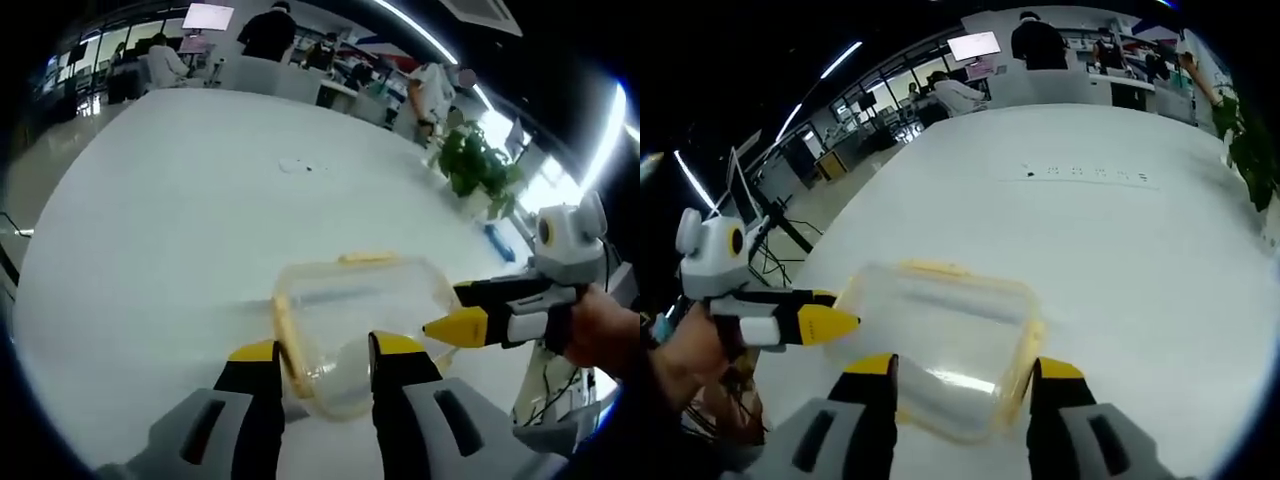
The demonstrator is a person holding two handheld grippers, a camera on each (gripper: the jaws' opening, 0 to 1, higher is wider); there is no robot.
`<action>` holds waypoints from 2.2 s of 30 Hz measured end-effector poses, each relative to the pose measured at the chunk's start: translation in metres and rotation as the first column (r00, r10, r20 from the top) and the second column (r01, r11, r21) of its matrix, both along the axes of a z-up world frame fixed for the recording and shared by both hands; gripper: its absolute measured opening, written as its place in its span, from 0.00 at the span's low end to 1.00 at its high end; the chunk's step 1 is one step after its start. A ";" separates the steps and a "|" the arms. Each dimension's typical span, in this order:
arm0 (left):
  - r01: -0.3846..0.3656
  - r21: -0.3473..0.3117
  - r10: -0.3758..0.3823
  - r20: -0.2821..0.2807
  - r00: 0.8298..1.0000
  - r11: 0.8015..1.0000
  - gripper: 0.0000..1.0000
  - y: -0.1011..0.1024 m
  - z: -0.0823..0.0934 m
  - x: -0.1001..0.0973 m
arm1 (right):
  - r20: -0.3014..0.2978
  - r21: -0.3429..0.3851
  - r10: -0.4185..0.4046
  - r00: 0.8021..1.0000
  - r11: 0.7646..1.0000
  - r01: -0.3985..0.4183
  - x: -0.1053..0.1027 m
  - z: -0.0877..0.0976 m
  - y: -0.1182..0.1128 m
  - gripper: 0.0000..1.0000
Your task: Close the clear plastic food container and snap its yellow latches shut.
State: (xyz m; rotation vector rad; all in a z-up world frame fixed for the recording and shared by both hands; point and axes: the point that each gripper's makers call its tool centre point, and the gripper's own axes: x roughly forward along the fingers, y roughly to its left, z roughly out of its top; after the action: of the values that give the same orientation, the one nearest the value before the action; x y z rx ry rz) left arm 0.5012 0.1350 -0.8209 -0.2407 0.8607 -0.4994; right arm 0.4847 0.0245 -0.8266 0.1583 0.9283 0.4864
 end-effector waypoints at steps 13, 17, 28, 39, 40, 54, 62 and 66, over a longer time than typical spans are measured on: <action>-0.021 0.006 0.021 0.014 1.000 1.000 0.32 0.017 0.000 0.039 | 0.018 0.012 -0.007 1.000 1.000 0.007 0.037 0.000 0.018 0.50; -0.019 0.004 0.019 0.008 1.000 1.000 0.32 0.025 0.000 0.050 | 0.020 0.018 -0.005 1.000 1.000 0.005 0.048 0.000 0.025 0.50; -0.023 -0.002 0.023 0.011 1.000 1.000 0.32 0.037 -0.001 0.066 | 0.027 0.020 -0.012 1.000 1.000 0.012 0.063 -0.001 0.036 0.50; -0.021 -0.004 0.021 0.012 1.000 1.000 0.33 0.042 0.000 0.069 | 0.061 0.038 -0.041 0.997 0.999 0.039 0.070 -0.002 0.039 0.51; -0.024 -0.004 0.024 0.017 1.000 1.000 0.33 0.042 0.000 0.070 | 0.063 0.039 -0.044 0.997 0.998 0.041 0.071 -0.002 0.039 0.51; -0.016 0.050 0.008 0.167 0.986 0.999 0.67 0.059 0.015 0.081 | 0.160 0.142 -0.066 0.985 0.989 0.043 0.075 0.023 0.029 0.72; -0.038 0.027 0.033 0.184 0.982 0.999 0.93 0.061 0.024 0.084 | 0.168 0.117 -0.030 0.985 0.993 0.010 0.067 0.026 0.028 1.00; -0.022 0.042 0.013 0.190 0.982 0.999 0.99 0.062 0.030 0.076 | 0.177 0.115 -0.005 0.984 0.993 -0.016 0.061 0.035 0.033 1.00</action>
State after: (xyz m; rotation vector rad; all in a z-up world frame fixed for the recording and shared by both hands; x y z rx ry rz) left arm 0.5770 0.1966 -0.7910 -0.1571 0.6824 -0.4781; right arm 0.5453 0.0572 -0.7917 0.2142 0.7270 0.5506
